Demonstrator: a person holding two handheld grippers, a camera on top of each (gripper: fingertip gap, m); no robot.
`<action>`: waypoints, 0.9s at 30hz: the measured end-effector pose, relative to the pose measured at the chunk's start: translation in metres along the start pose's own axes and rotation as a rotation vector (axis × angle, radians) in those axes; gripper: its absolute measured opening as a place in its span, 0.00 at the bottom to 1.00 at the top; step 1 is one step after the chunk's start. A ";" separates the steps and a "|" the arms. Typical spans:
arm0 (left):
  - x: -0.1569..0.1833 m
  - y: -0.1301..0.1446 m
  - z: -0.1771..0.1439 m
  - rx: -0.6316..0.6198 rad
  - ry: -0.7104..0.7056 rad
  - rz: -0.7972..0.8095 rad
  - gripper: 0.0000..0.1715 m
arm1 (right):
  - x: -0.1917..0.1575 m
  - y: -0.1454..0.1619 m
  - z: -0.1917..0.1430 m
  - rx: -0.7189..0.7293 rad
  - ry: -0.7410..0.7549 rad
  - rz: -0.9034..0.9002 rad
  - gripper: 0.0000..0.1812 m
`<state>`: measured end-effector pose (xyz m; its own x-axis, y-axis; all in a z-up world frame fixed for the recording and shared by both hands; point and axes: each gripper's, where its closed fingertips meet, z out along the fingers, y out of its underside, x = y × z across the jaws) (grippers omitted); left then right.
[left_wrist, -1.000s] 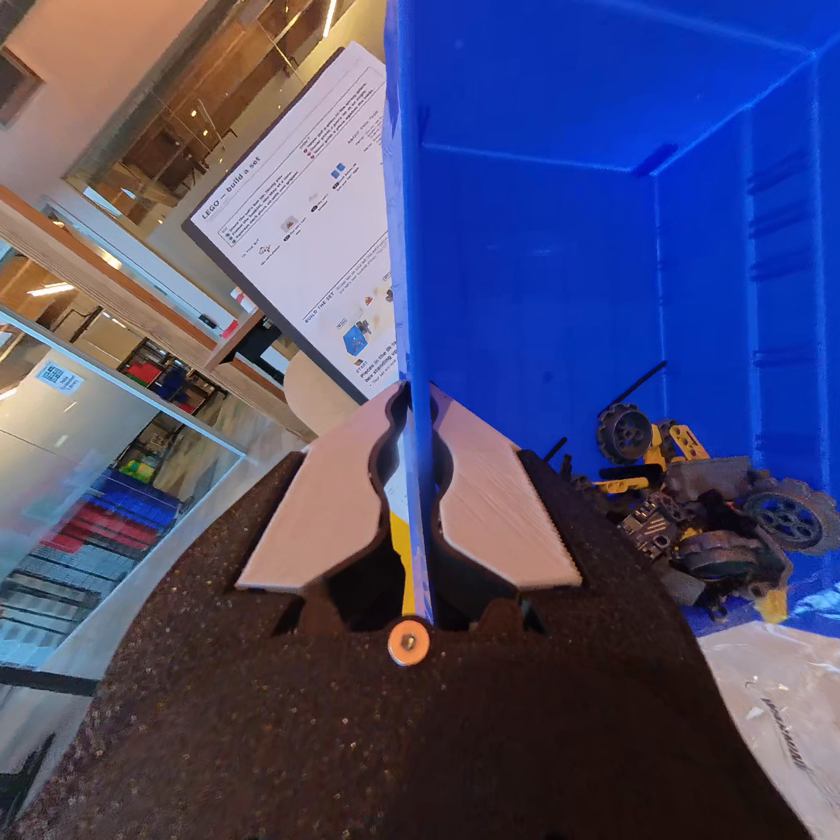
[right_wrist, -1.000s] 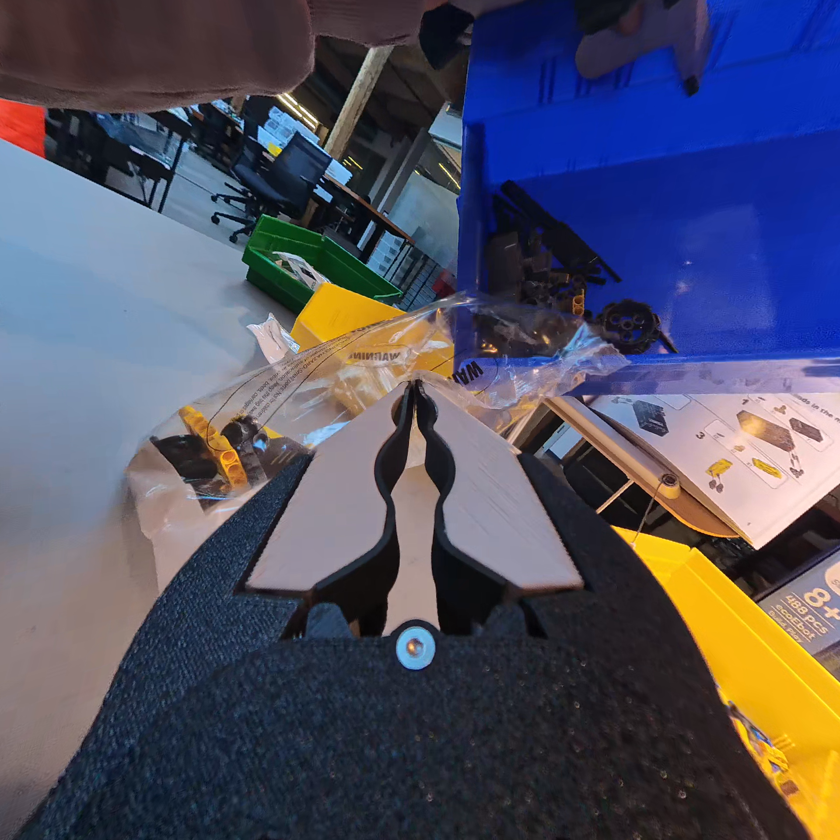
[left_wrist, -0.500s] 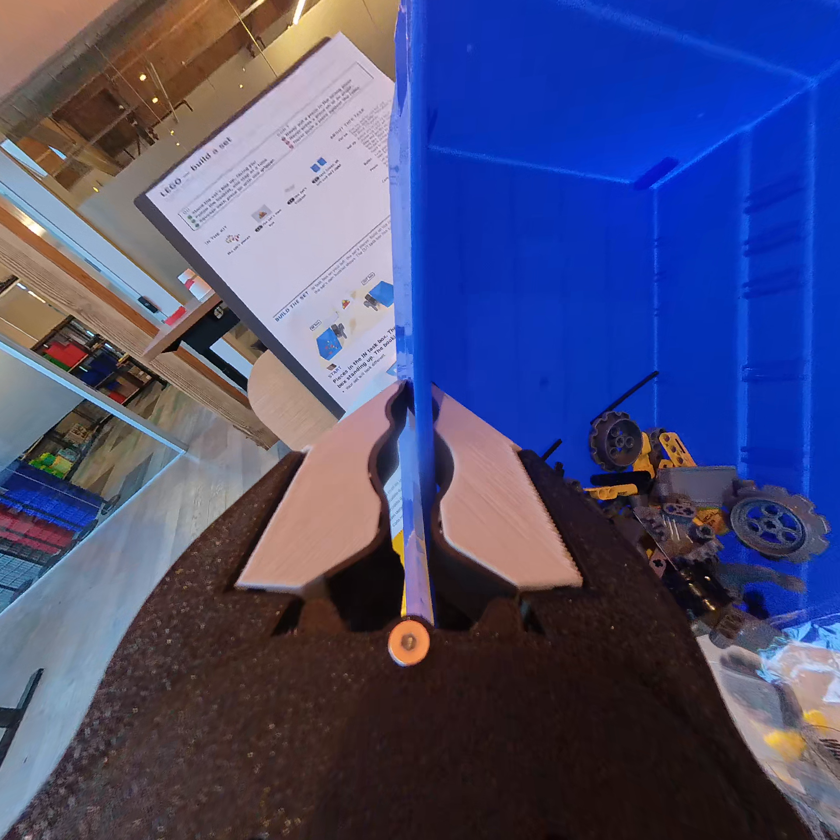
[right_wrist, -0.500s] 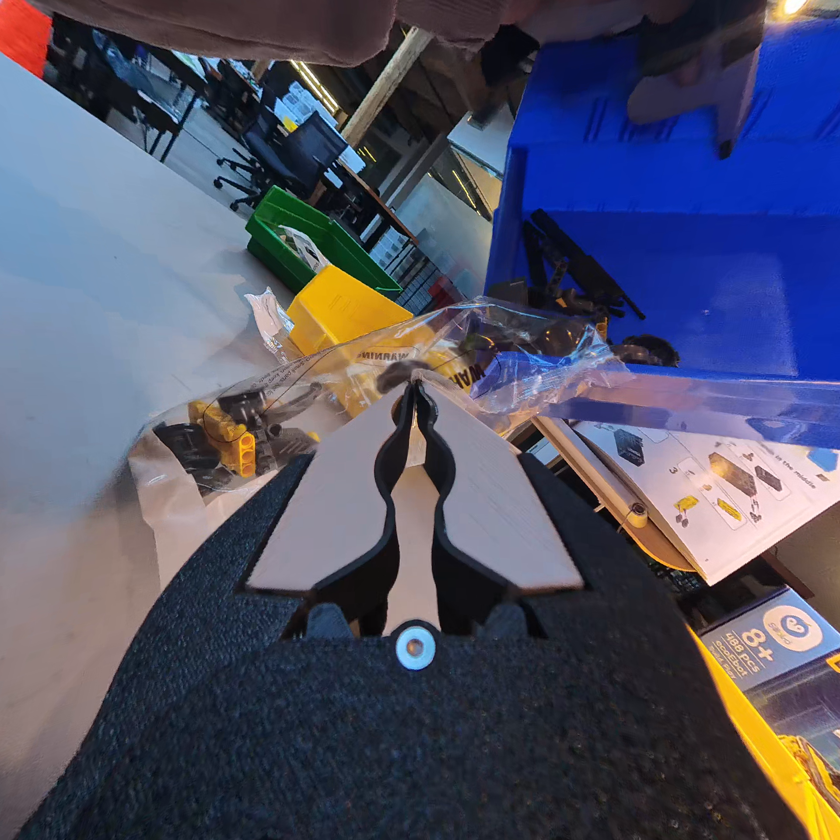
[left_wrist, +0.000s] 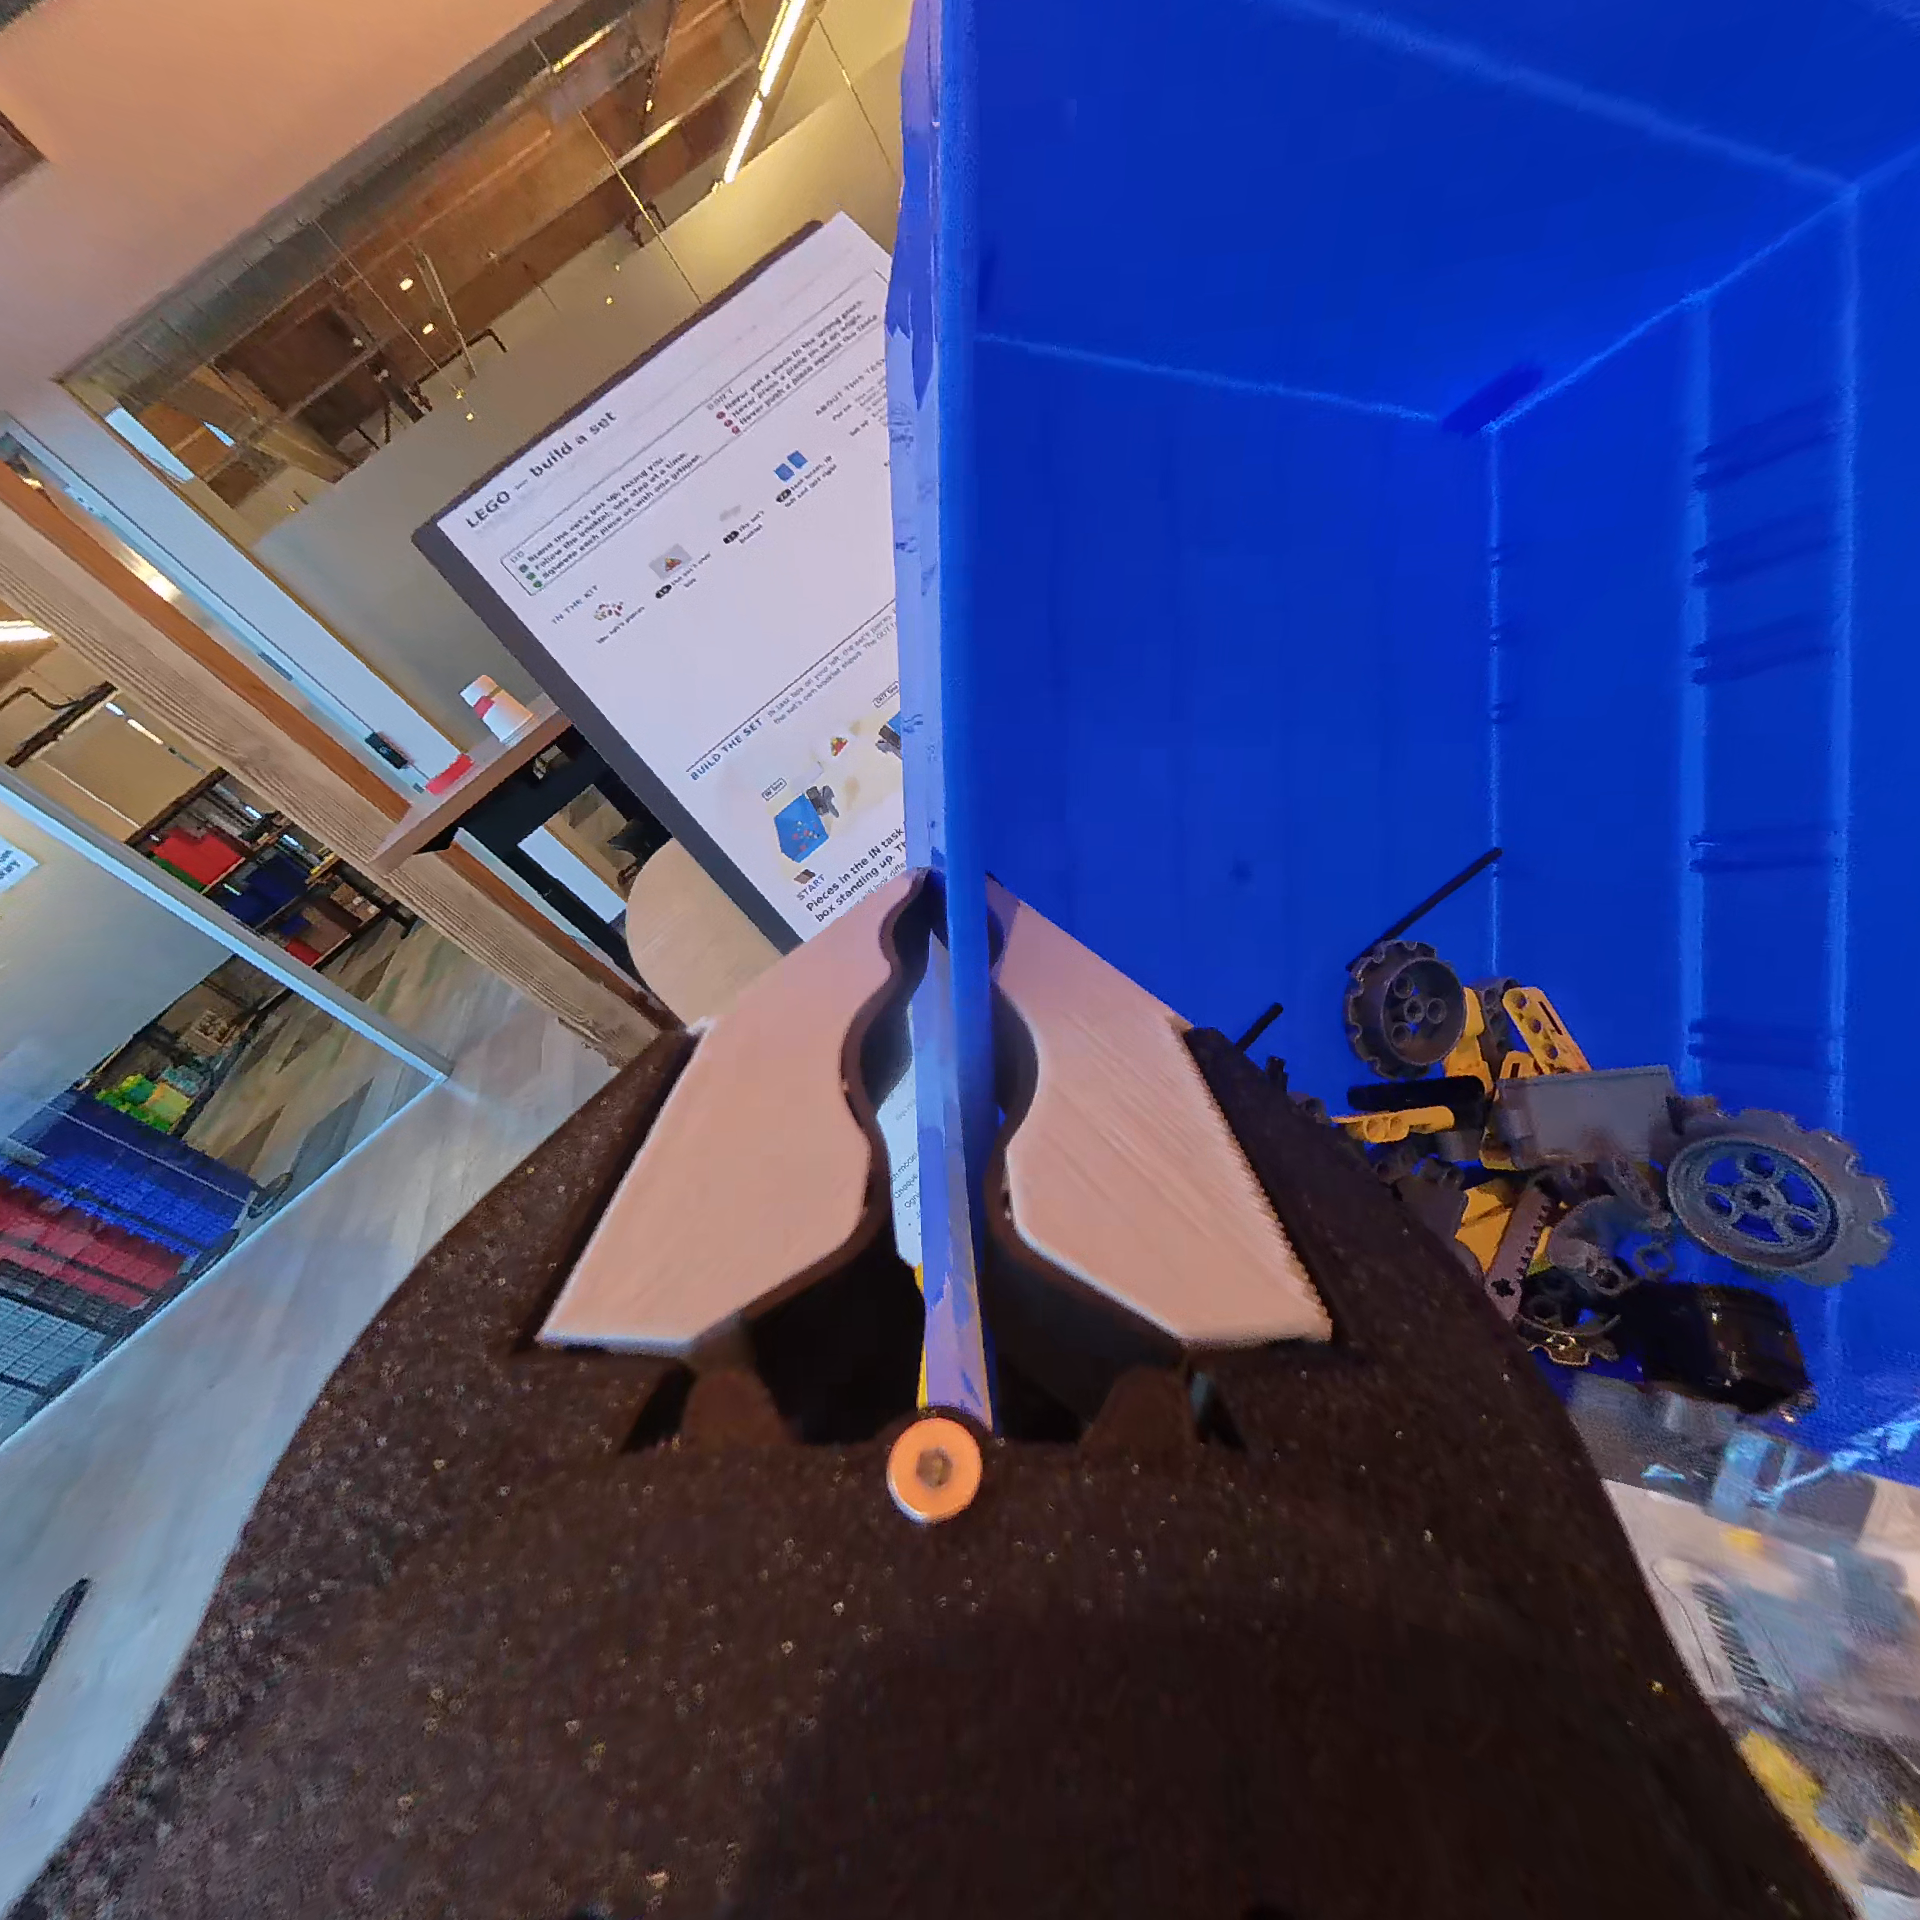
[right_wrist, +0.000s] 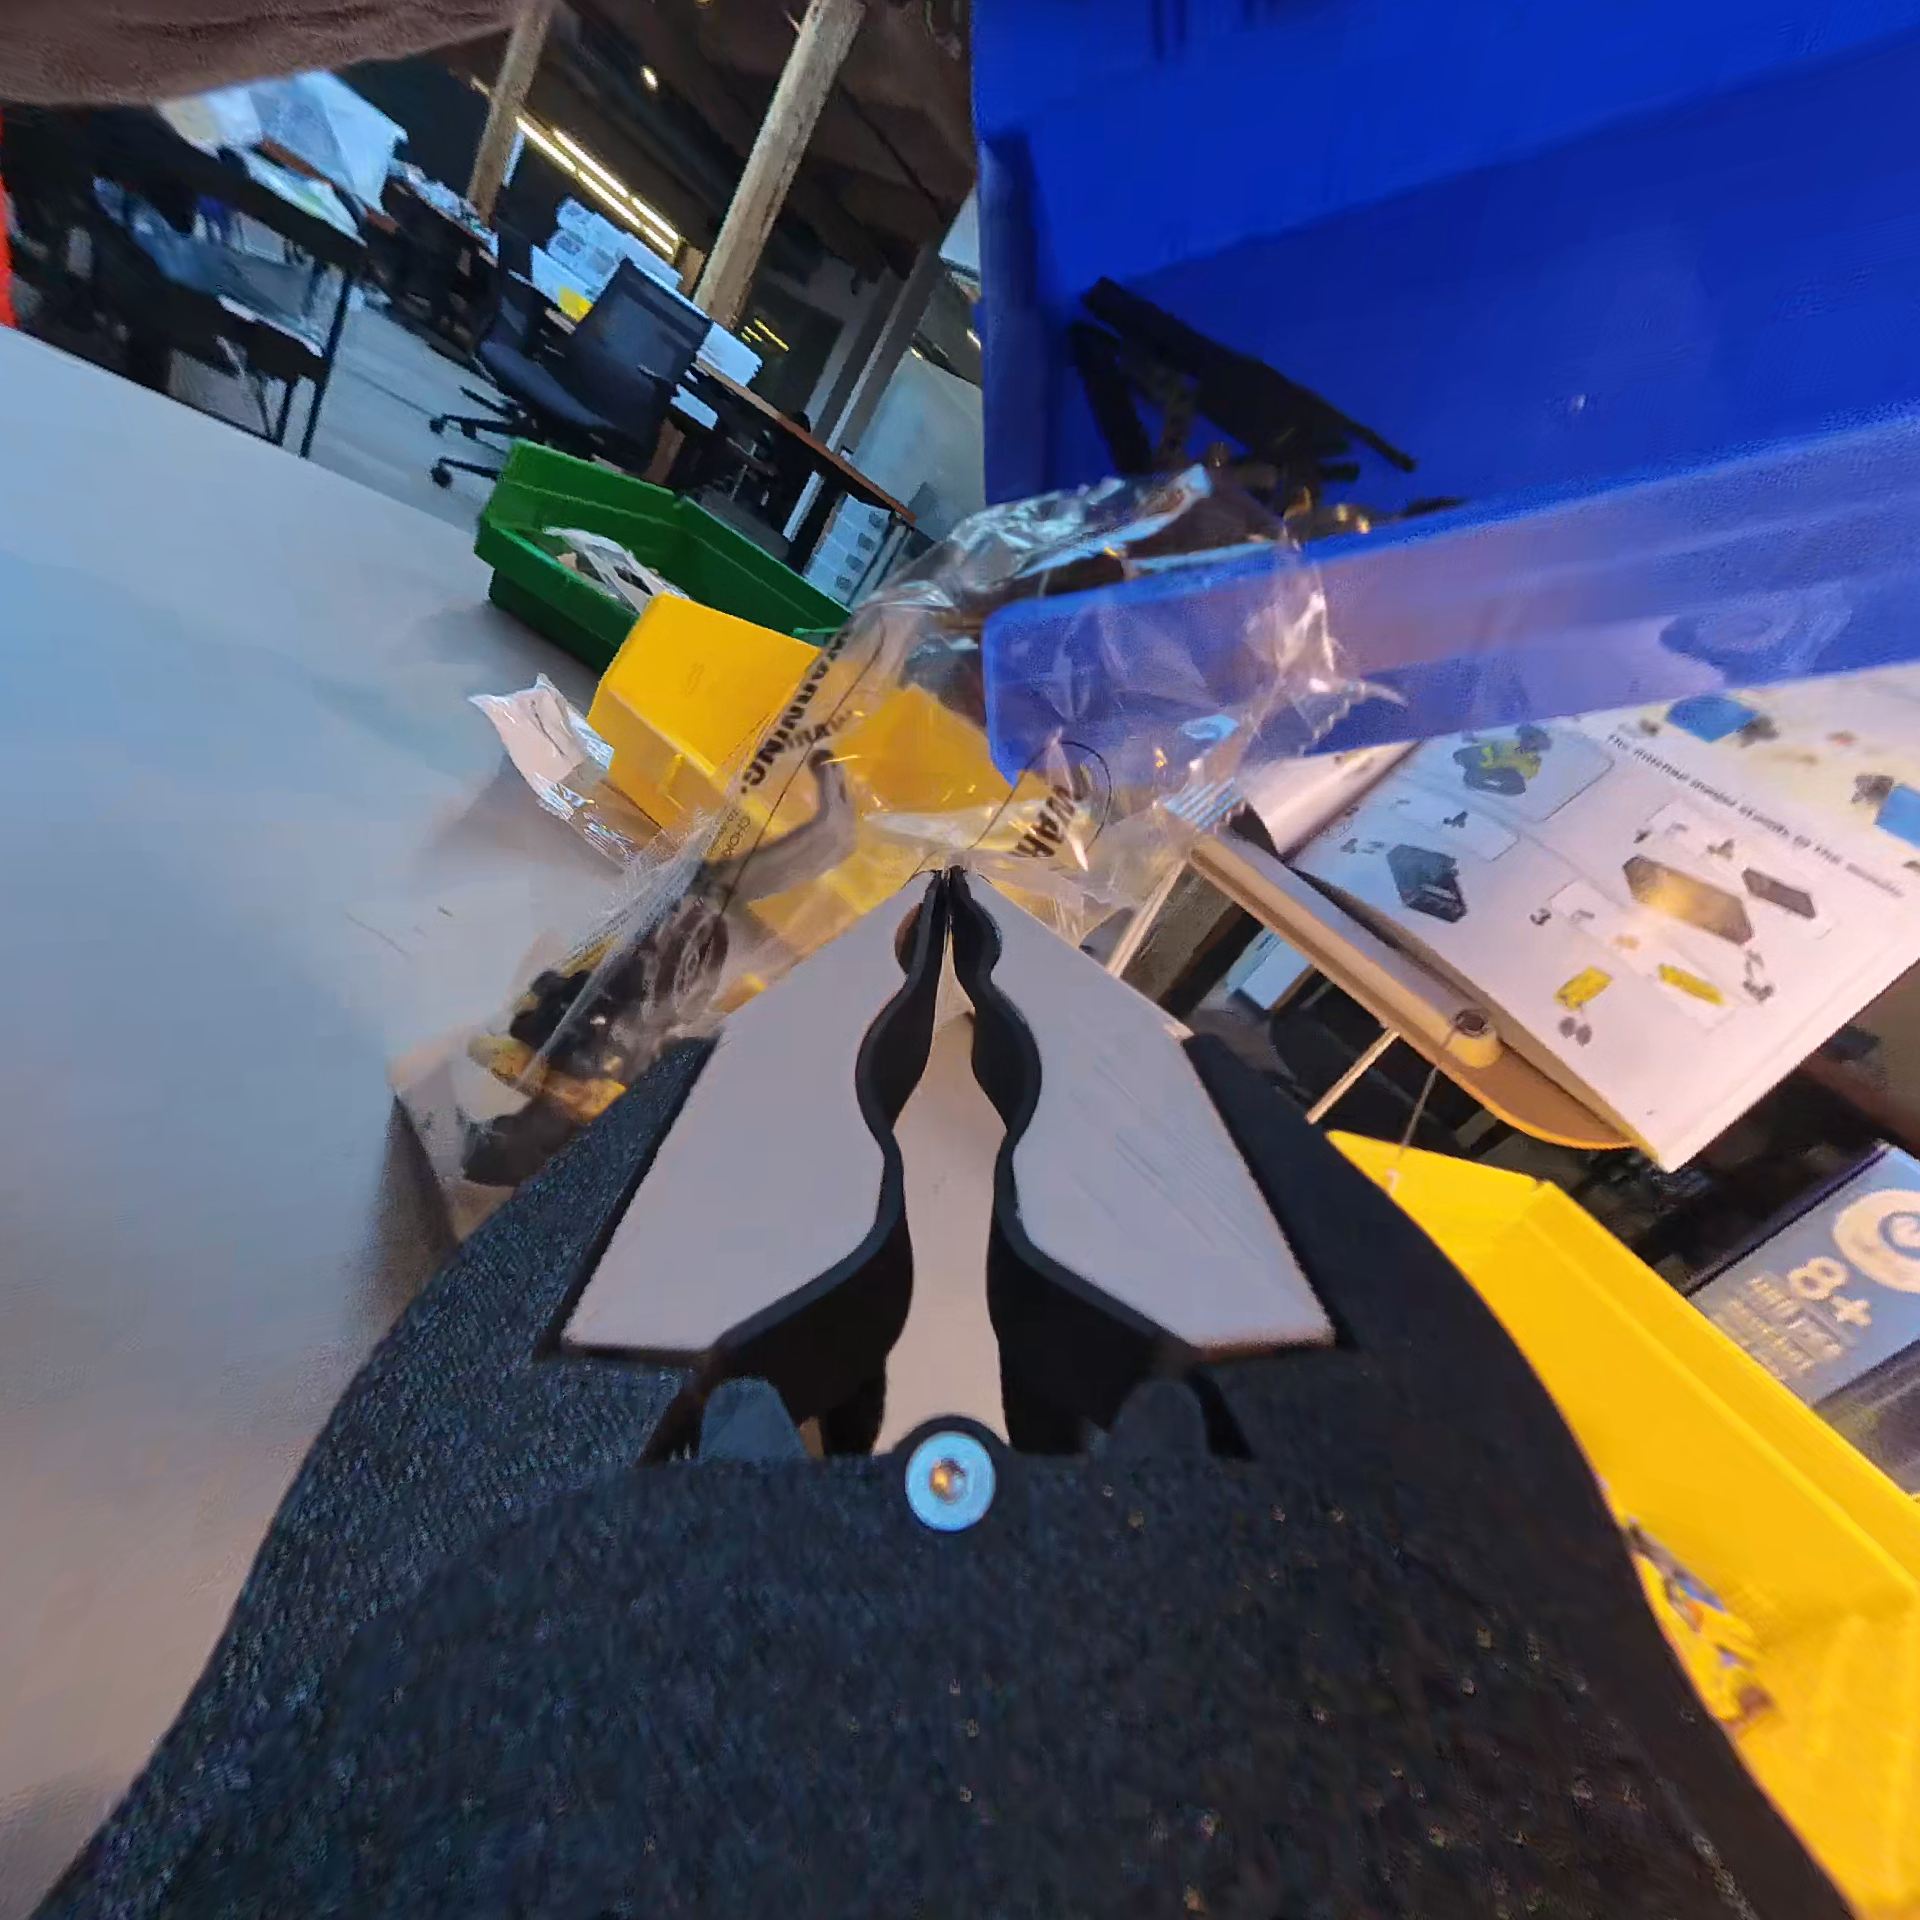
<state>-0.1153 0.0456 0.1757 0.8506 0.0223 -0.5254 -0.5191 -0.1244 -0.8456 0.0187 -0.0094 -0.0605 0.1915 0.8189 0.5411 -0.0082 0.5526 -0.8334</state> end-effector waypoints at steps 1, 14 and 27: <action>-0.002 -0.002 -0.003 0.008 -0.003 -0.008 0.00 | 0.002 0.001 0.000 -0.001 -0.004 0.054 0.00; 0.002 -0.013 -0.024 0.053 -0.038 0.031 0.00 | 0.000 0.024 -0.020 -0.036 -0.248 0.436 0.00; 0.025 -0.028 -0.052 0.132 -0.057 0.067 0.00 | -0.021 0.020 -0.066 -0.013 -0.471 0.270 0.00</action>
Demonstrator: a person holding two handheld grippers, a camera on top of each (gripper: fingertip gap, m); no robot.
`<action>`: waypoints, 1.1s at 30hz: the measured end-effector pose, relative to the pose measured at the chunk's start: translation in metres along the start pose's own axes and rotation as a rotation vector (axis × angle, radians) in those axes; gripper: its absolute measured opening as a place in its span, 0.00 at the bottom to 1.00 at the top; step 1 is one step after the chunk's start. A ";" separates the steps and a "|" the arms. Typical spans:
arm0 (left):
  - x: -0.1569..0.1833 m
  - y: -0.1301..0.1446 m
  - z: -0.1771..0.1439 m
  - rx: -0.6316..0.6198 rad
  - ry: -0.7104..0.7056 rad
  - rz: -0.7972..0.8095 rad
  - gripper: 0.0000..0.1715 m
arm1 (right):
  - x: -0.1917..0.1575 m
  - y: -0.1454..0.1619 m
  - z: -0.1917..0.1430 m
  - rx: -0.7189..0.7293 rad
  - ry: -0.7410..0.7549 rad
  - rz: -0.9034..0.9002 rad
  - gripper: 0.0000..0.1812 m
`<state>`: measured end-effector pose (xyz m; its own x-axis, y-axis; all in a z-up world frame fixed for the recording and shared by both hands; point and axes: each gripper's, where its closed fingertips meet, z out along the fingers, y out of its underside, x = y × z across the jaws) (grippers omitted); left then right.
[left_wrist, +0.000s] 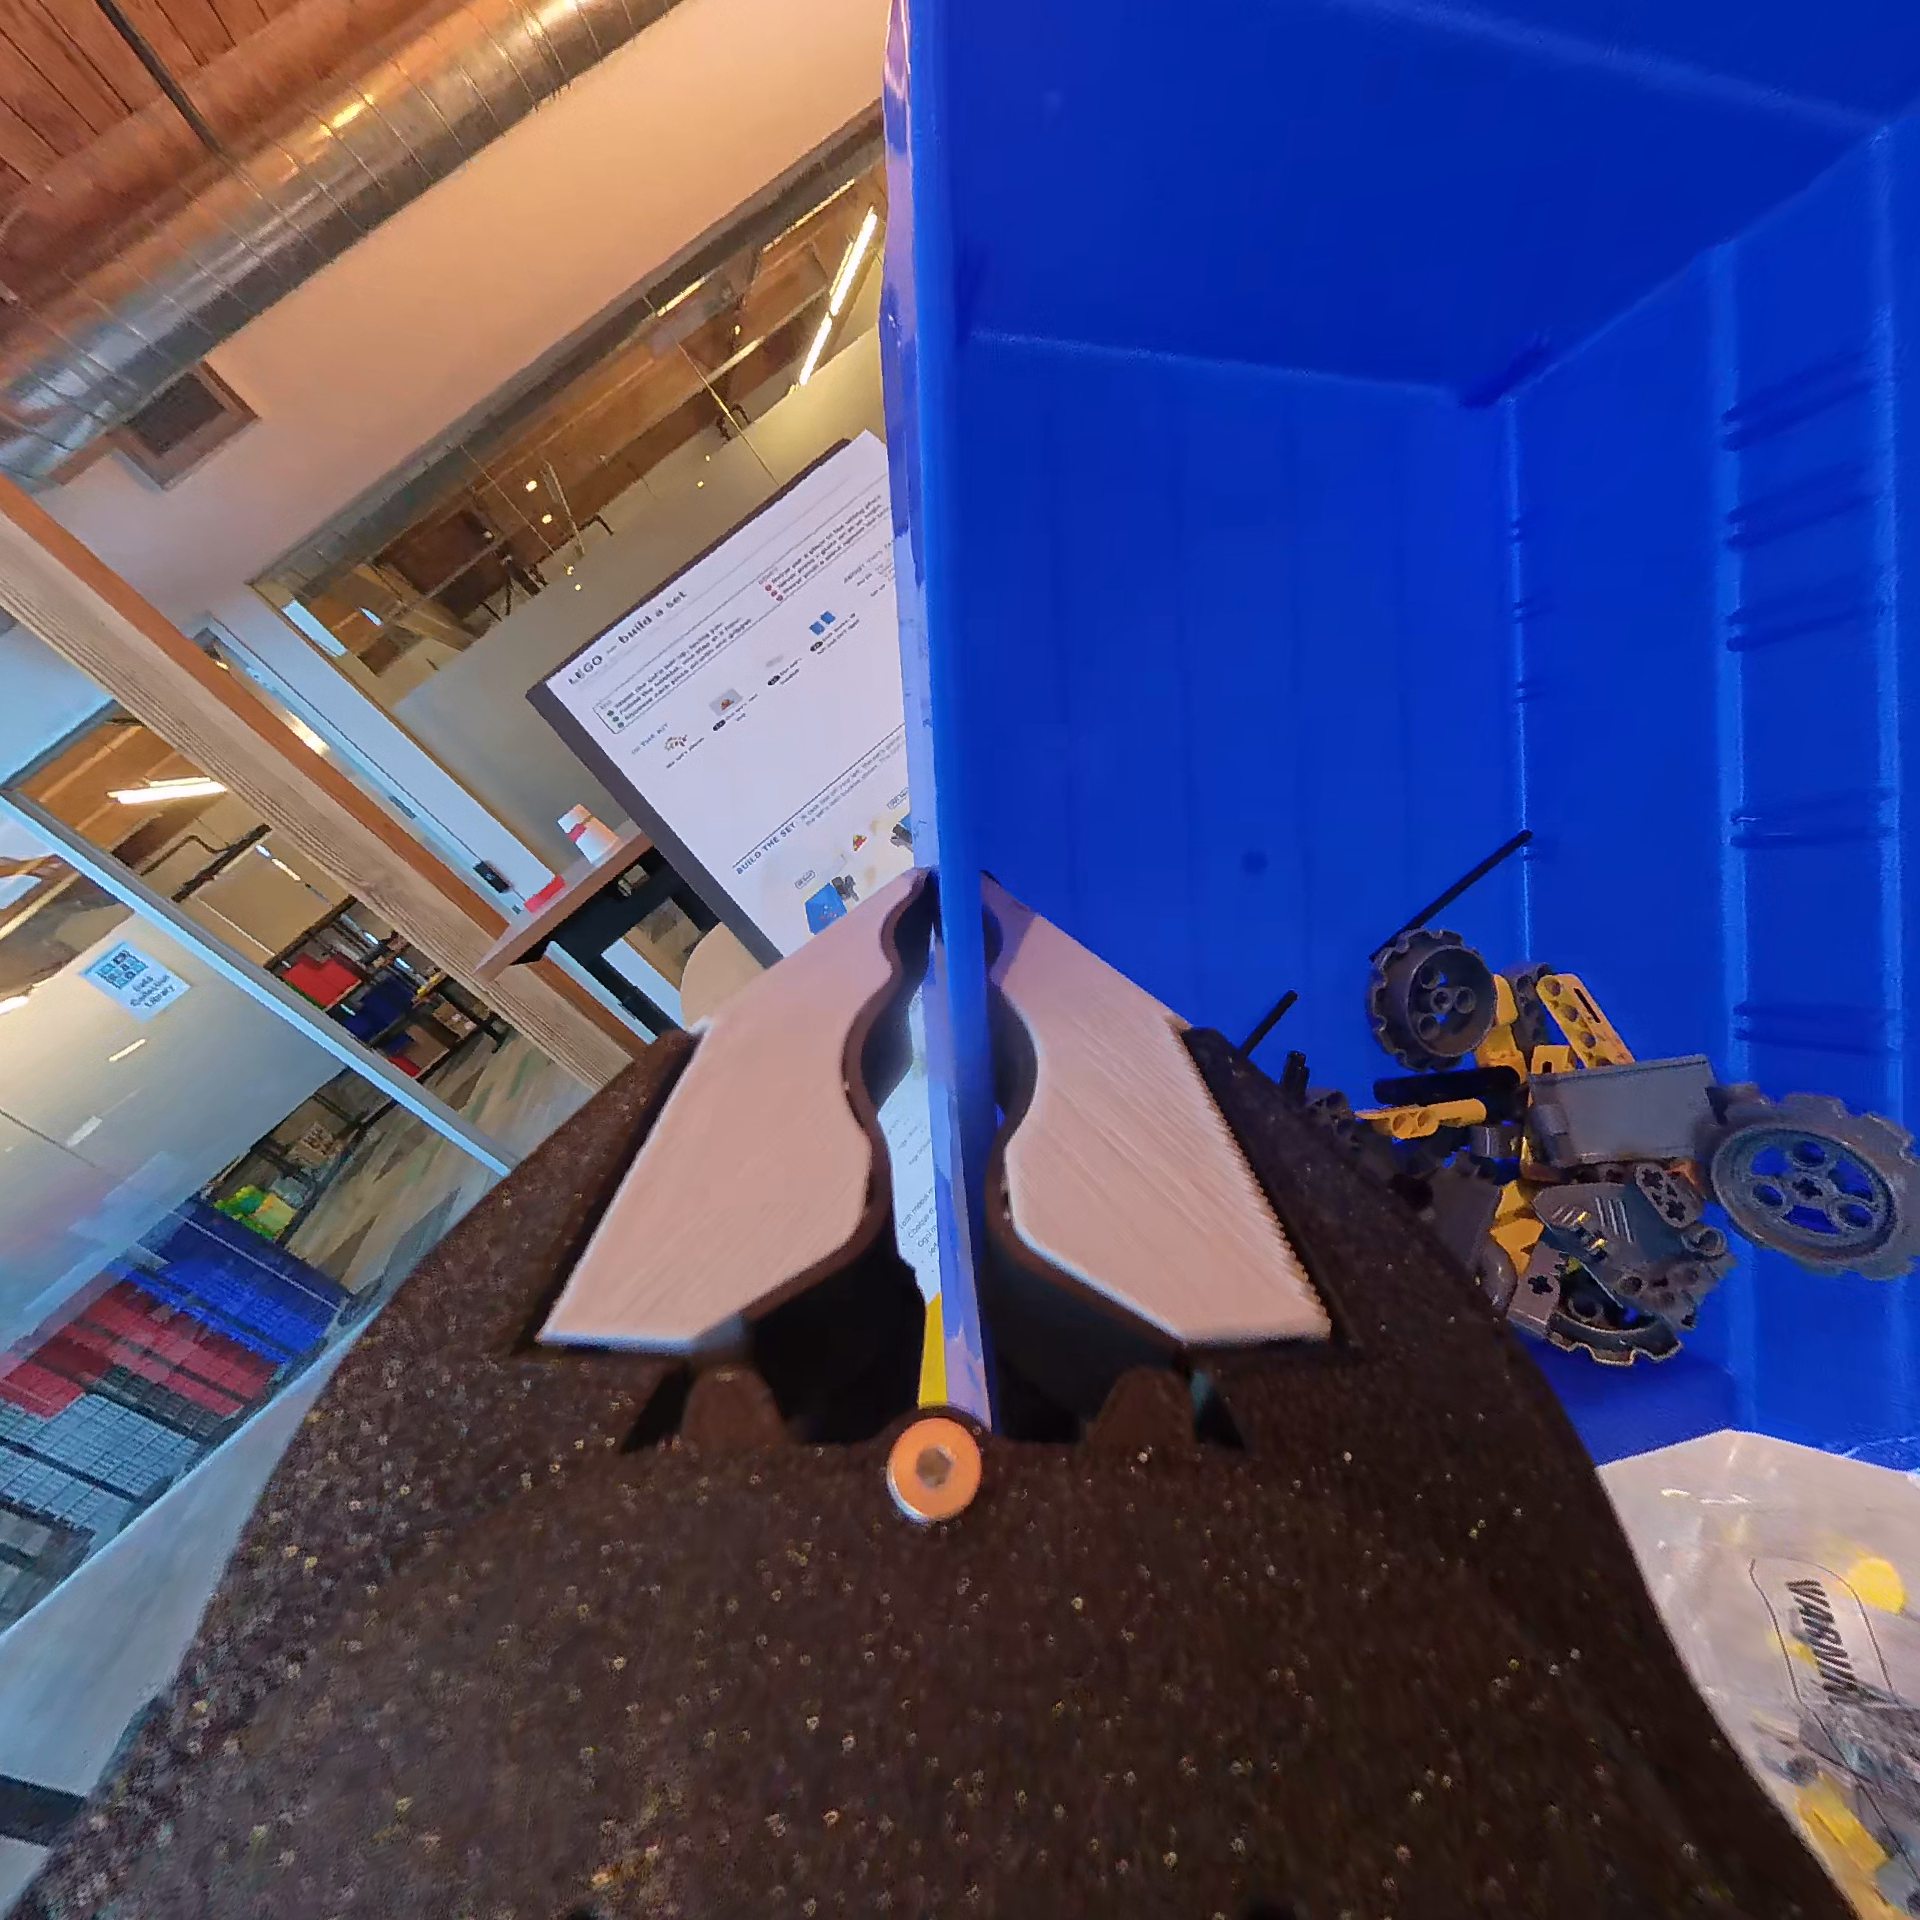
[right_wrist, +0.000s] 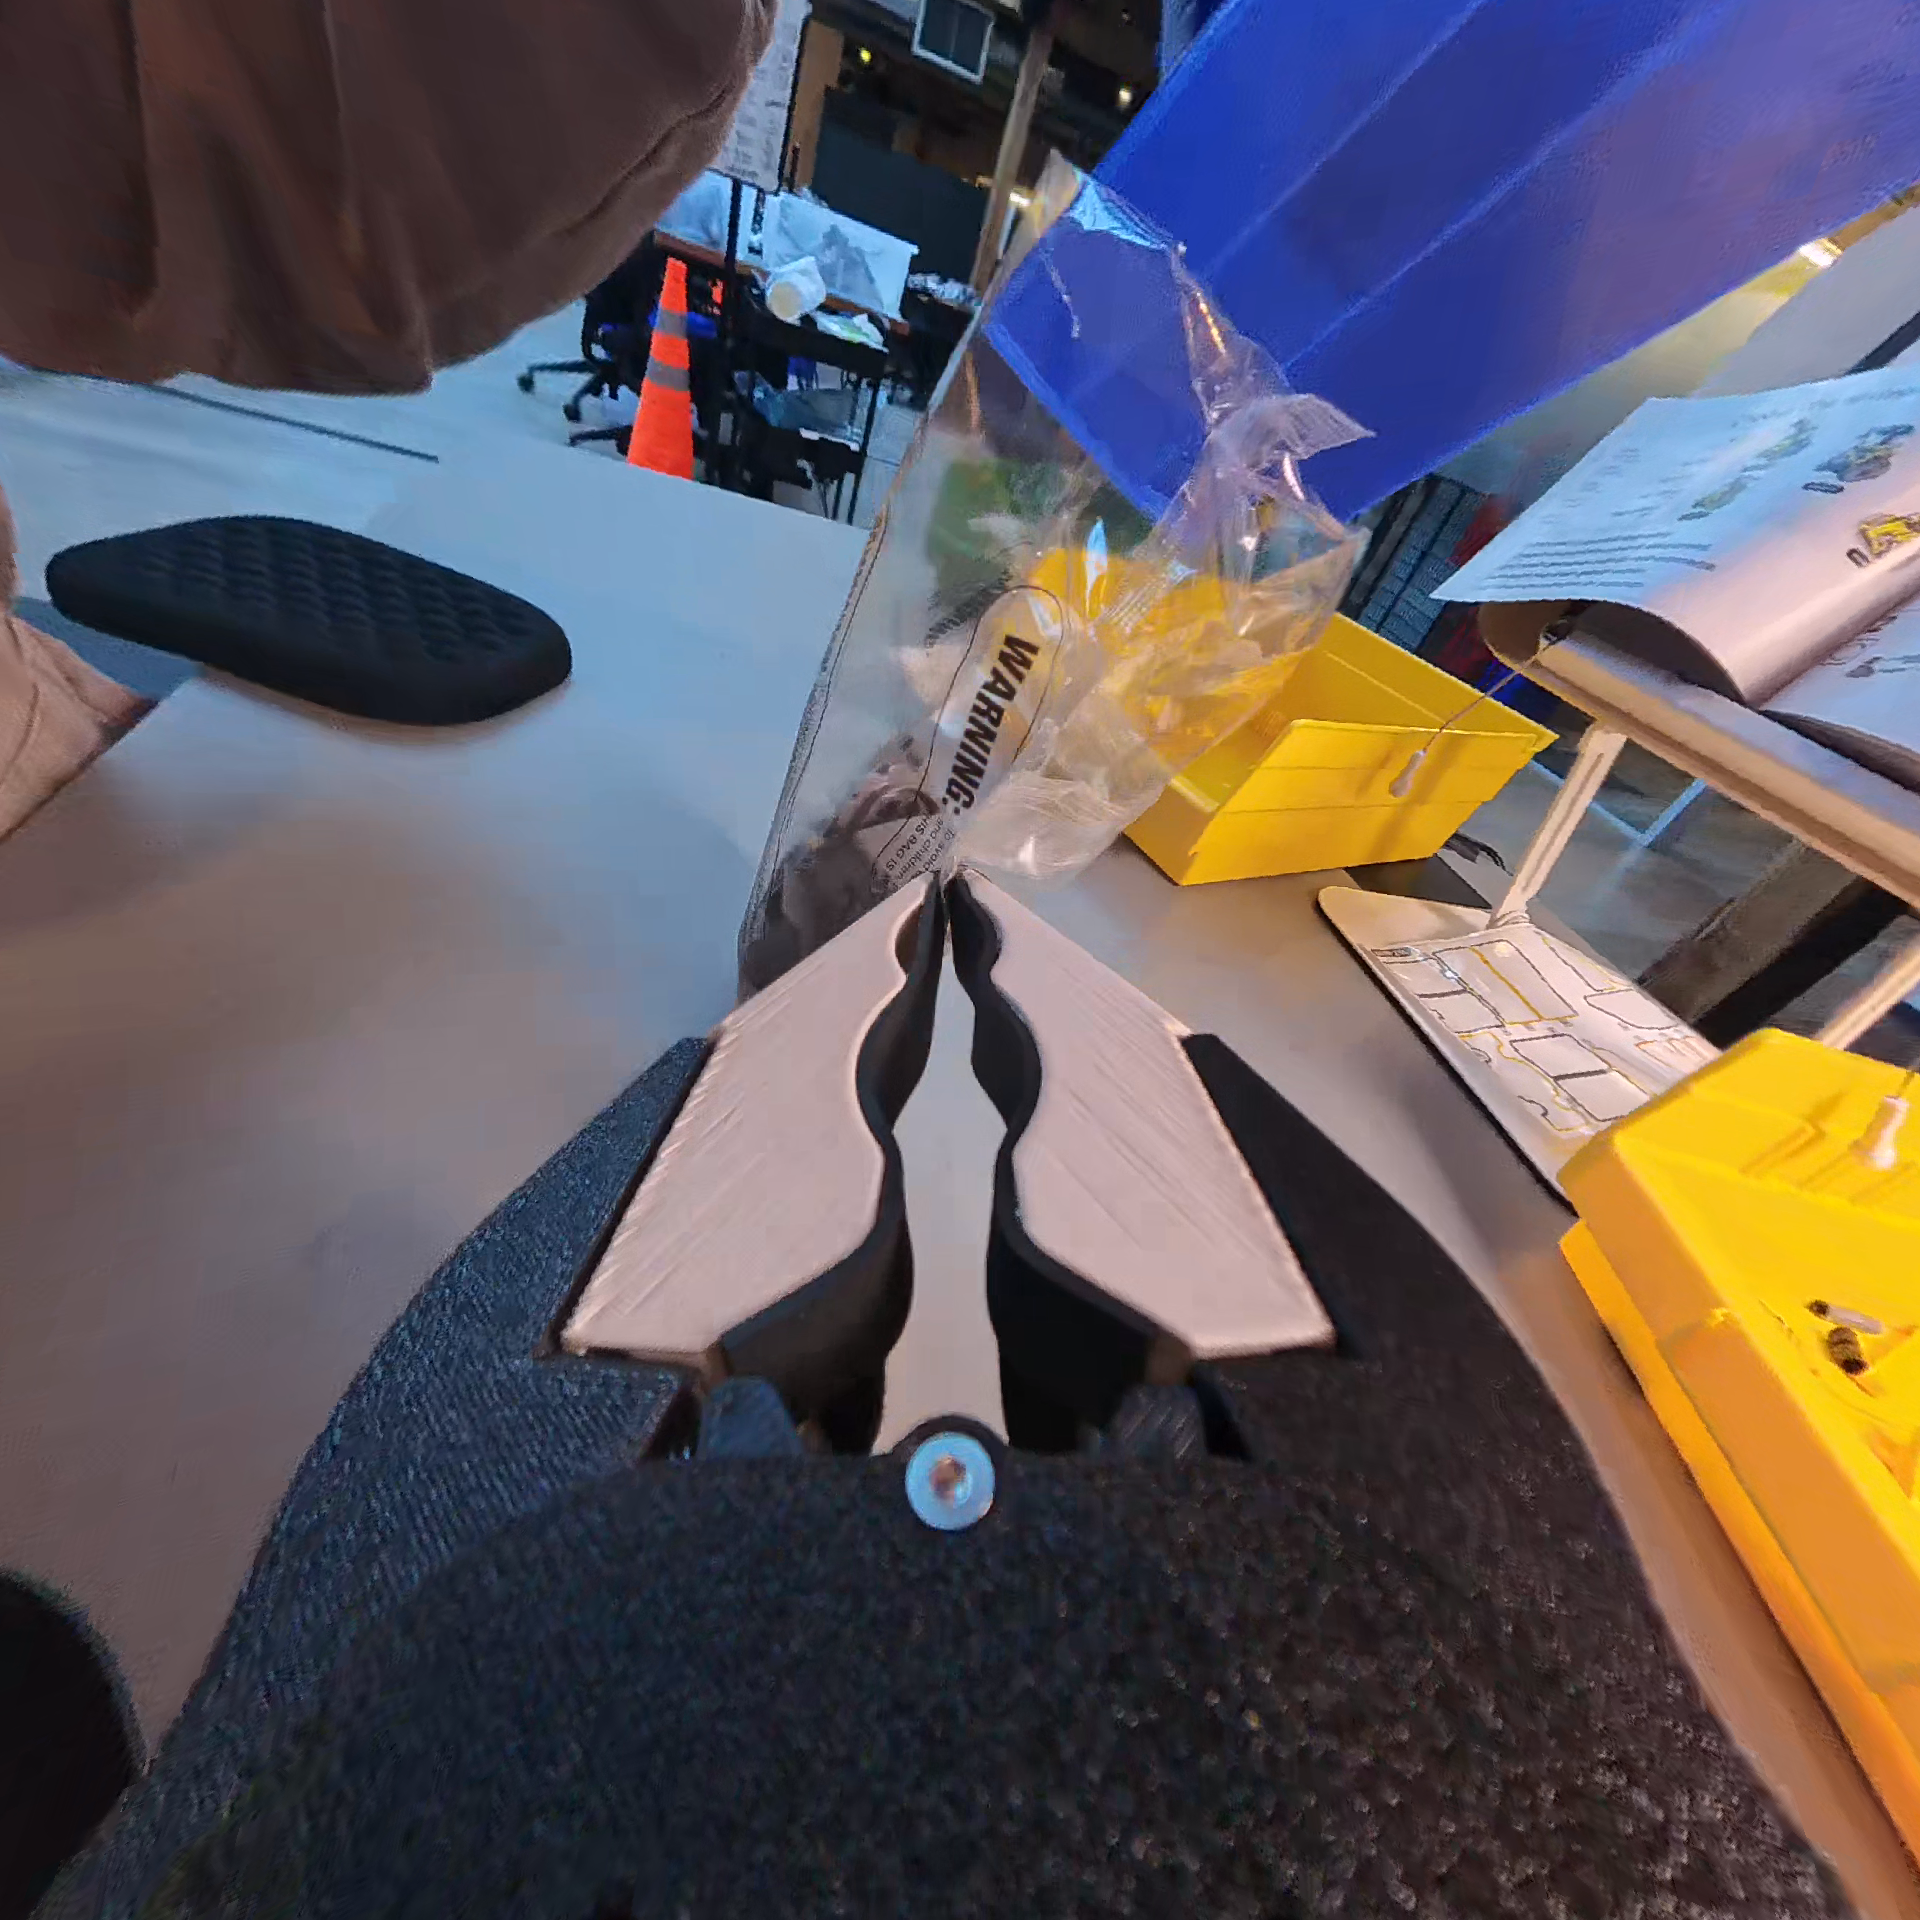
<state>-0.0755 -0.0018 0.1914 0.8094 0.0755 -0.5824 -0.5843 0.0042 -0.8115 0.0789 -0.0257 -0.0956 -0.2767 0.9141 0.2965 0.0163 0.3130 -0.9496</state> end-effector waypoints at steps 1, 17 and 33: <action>0.001 -0.002 -0.003 0.011 -0.003 -0.002 0.00 | -0.003 -0.001 0.000 -0.001 -0.010 -0.008 0.00; 0.029 0.006 0.017 0.020 -0.023 0.006 0.00 | -0.024 0.005 0.017 -0.176 0.034 -0.397 0.00; 0.027 0.007 0.035 -0.006 -0.004 0.035 0.00 | -0.027 0.004 0.032 -0.309 0.141 -0.807 0.00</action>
